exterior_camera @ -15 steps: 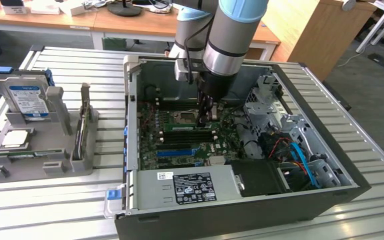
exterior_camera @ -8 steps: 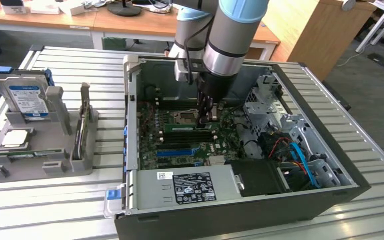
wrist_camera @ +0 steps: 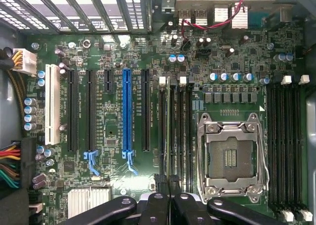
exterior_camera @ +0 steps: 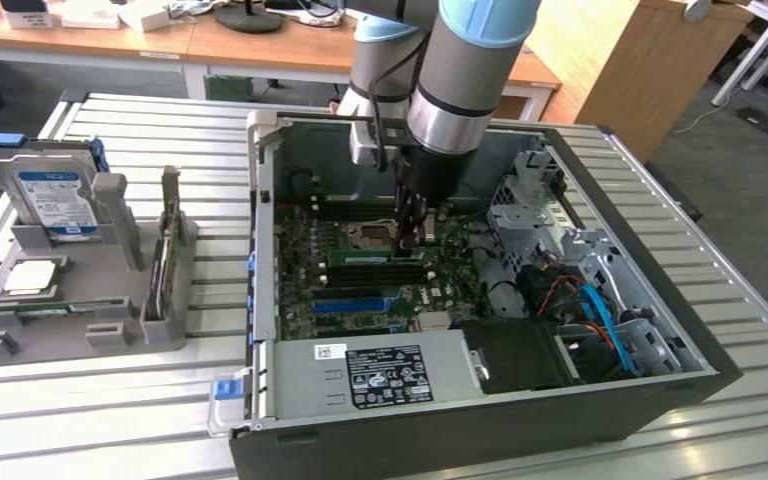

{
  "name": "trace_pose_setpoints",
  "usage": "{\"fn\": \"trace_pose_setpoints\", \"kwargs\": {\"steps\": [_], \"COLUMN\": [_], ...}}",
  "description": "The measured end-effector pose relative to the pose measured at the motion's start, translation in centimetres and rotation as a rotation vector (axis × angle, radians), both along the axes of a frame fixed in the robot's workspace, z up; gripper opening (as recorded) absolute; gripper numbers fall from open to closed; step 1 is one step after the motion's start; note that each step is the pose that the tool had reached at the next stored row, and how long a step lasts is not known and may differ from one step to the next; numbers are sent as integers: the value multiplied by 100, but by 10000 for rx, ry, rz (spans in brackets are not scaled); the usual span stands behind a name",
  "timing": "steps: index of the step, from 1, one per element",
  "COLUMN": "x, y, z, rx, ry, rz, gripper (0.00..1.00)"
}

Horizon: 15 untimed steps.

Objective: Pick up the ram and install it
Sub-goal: 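Insert the ram into the slot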

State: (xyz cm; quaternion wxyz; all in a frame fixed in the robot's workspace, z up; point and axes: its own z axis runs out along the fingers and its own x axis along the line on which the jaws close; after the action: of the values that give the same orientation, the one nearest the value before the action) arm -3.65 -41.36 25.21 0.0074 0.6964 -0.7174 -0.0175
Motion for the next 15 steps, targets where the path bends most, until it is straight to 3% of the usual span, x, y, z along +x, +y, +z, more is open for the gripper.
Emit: {"fn": "trace_pose_setpoints", "kwargs": {"steps": [15], "x": [0], "y": [0], "z": [-87], "rx": [-2], "ry": [1], "rz": [-1], "gripper": [12]}}
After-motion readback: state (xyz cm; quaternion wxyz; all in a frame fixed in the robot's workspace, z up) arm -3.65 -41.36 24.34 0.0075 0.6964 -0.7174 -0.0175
